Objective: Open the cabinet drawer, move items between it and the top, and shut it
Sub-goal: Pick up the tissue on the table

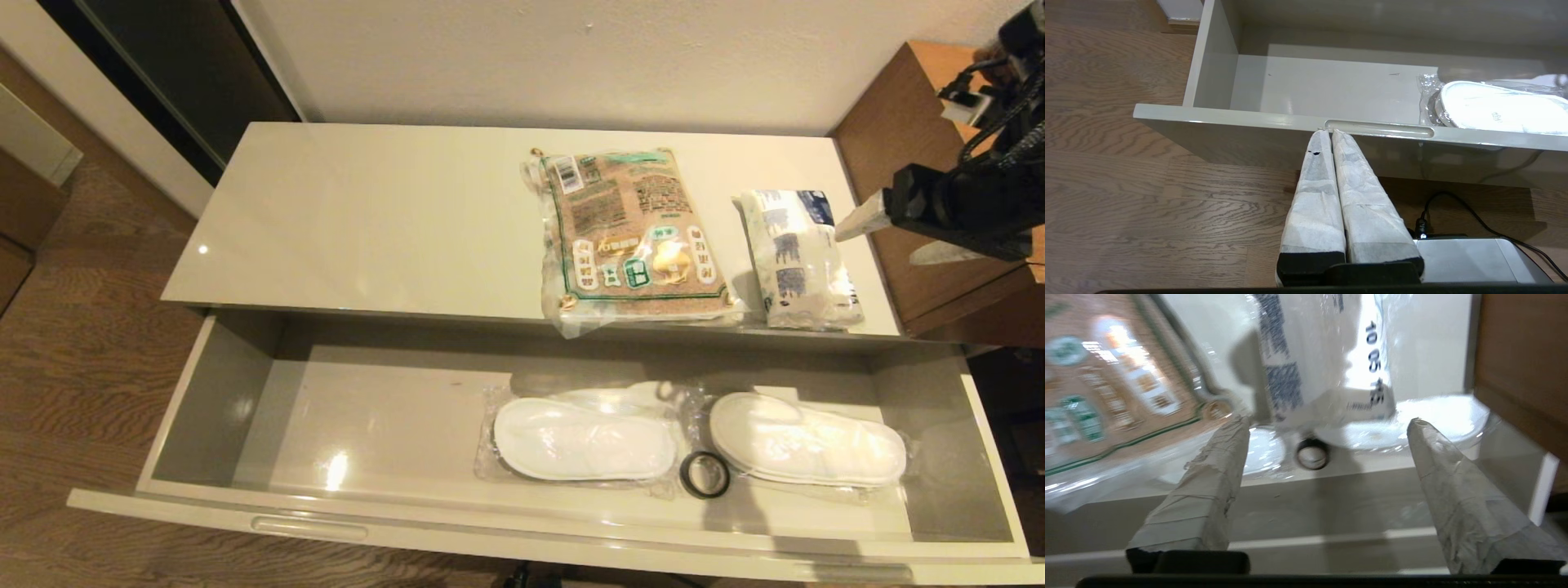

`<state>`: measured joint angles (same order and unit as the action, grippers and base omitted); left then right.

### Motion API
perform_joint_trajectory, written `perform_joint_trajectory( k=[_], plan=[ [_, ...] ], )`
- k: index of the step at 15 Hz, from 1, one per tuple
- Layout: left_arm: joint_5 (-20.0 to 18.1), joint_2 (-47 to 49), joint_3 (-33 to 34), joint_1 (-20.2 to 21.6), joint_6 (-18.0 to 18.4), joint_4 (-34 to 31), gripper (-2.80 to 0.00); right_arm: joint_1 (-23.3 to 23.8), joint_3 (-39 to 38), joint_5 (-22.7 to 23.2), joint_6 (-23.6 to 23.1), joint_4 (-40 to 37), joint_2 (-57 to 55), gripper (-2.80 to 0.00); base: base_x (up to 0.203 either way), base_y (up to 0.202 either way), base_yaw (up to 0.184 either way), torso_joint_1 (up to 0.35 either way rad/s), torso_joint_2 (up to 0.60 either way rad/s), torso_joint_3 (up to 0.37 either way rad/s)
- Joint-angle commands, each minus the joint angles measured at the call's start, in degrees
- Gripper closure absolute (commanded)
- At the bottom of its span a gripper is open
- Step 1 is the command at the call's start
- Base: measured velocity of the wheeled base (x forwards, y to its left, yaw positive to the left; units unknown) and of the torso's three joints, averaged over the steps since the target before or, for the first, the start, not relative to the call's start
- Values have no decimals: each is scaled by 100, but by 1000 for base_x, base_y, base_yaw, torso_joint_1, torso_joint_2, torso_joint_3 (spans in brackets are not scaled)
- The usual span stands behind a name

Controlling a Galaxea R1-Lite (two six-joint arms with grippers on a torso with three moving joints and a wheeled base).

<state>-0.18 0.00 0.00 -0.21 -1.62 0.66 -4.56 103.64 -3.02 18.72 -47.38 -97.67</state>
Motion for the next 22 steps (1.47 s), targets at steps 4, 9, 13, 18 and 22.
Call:
perform_joint_trajectory(
  k=[4,9,13,18,22],
  plan=[
    [1,0,0,-3,-5,4,0,-115,558,-344,-235,-24,-1048,-280,0,0,0,0,0,0],
    [-6,0,0,-6,-5,4,0,-199,677,-680,-209,216,-1657,-280,0,0,0,0,0,0],
    [-5,0,0,3,-5,4,0,-194,624,-893,-193,669,-1904,-280,0,0,0,0,0,0],
    [-7,0,0,1,-5,4,0,-218,593,-880,-168,546,-1610,0,0,0,0,0,0,0],
    [-2,0,0,3,-5,4,0,-499,308,-851,-152,74,-584,0,0,0,0,0,0,0]
  ],
)
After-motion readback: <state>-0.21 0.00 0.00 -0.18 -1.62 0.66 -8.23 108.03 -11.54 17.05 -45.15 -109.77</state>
